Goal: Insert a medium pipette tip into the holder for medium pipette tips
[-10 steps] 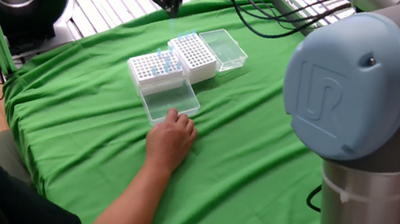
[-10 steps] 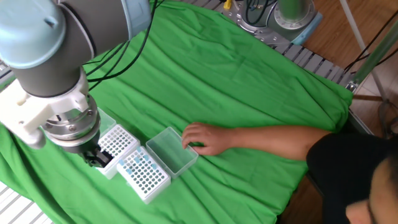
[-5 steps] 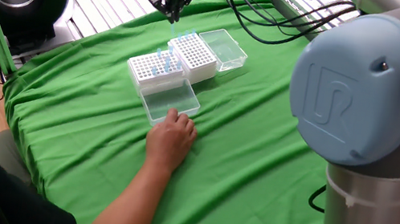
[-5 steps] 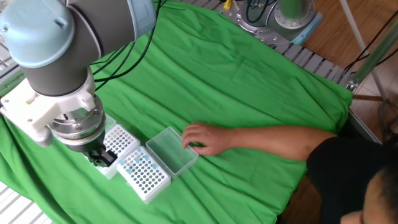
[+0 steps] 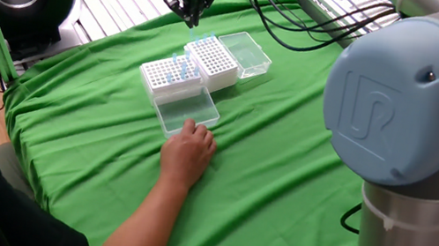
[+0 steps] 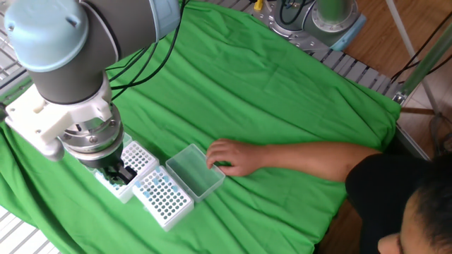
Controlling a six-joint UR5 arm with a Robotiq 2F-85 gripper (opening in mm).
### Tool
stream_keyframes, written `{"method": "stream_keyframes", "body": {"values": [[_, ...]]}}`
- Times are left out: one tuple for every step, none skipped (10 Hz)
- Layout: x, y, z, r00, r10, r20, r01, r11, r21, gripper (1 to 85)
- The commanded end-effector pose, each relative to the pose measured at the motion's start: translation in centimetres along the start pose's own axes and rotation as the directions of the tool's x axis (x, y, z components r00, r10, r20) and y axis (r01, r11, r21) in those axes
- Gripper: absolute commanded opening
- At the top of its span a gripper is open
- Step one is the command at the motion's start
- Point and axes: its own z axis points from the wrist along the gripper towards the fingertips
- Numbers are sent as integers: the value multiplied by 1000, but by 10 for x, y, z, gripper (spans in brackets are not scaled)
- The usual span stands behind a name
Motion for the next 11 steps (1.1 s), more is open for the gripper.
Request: {"method": "stream_keyframes", "body": {"values": [[2,0,0,1000,1,4,-1,1000,-13,10],[2,0,1,1000,1,6,-1,1000,-13,10],[2,0,1,1000,1,6,-1,1000,-13,10],[3,-2,2,1000,0,6,0,1000,-12,10],[2,-2,4,1000,-2,9,2,1000,-12,10],[2,-3,5,1000,-3,10,4,1000,-10,10],[2,-3,5,1000,-3,12,4,1000,-10,10],[1,-3,5,1000,-3,13,4,1000,-10,10],[1,-3,6,1000,-3,13,4,1000,-10,10],[0,-2,7,1000,-3,15,3,1000,-13,10],[0,-2,8,1000,-3,16,3,1000,-13,10]]}}
